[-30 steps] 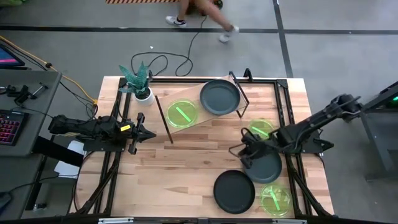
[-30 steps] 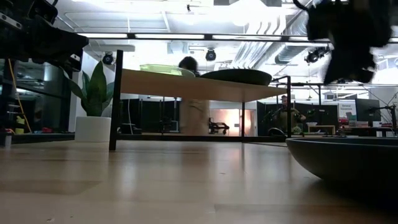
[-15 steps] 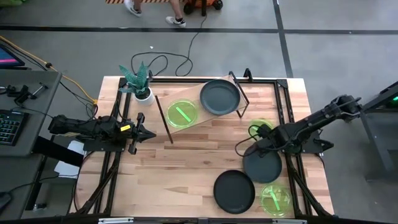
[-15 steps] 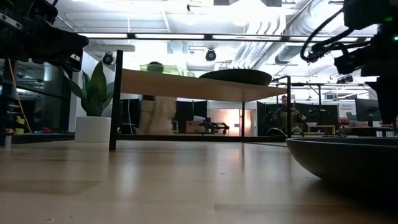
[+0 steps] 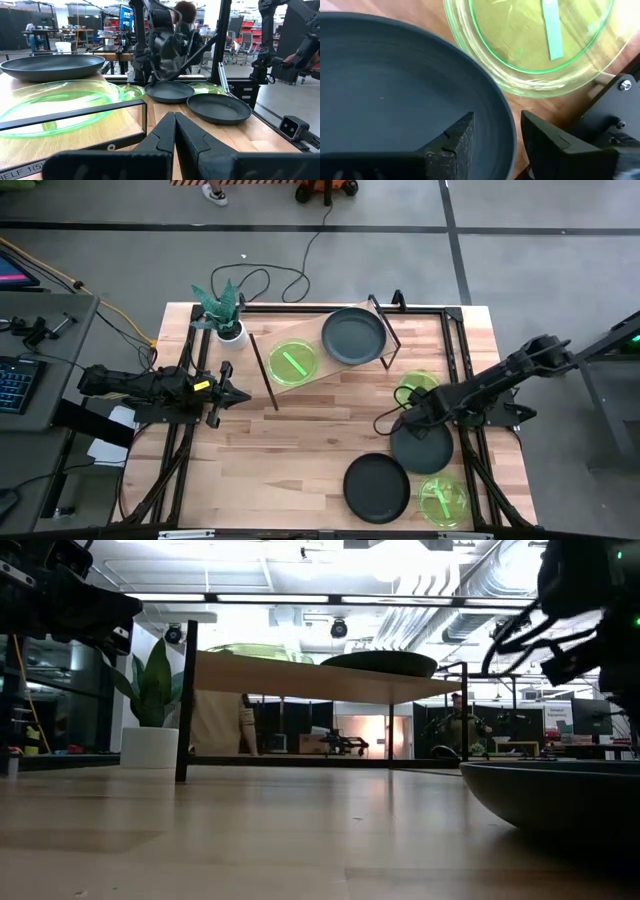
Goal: Place and stack plates onto a shelf
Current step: Stack the top black plate on top of the black plate on the shelf
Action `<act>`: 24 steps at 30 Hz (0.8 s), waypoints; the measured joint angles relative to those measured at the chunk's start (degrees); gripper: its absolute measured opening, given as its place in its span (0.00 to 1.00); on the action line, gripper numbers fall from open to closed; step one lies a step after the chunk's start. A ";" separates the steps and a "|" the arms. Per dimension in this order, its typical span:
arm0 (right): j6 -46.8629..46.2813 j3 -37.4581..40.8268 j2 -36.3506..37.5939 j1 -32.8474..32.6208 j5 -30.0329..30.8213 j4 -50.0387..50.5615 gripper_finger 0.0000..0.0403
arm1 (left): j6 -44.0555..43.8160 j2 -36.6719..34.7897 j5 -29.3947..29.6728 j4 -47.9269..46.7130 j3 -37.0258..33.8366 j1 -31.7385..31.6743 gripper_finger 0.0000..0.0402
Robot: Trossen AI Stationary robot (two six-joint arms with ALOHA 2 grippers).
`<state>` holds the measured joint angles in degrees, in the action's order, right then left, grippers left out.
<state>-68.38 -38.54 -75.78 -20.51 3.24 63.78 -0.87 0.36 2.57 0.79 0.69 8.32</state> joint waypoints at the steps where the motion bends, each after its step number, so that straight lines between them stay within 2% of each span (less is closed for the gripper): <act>1: 0.23 0.00 -0.99 0.00 -0.37 0.02 0.35 | 0.01 0.00 0.00 0.01 0.00 0.02 0.00; 8: 2.39 0.02 -6.82 0.00 -0.88 0.23 0.35 | 0.01 0.00 0.00 0.01 0.00 0.02 0.00; 15: 4.10 0.02 -9.34 0.00 -2.42 -0.03 0.33 | -0.01 0.00 0.00 -0.01 0.00 0.00 0.00; 19: 3.75 0.02 -9.96 0.00 -2.34 -0.67 0.26 | 0.01 0.00 0.00 0.00 0.00 0.01 0.00; 24: 0.23 0.00 -9.99 0.00 -1.32 -0.56 0.09 | 0.01 0.00 0.00 -0.01 0.00 0.02 0.00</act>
<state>-68.15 -38.54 -85.77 -20.51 1.92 63.22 -0.86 0.36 2.57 0.78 0.69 8.34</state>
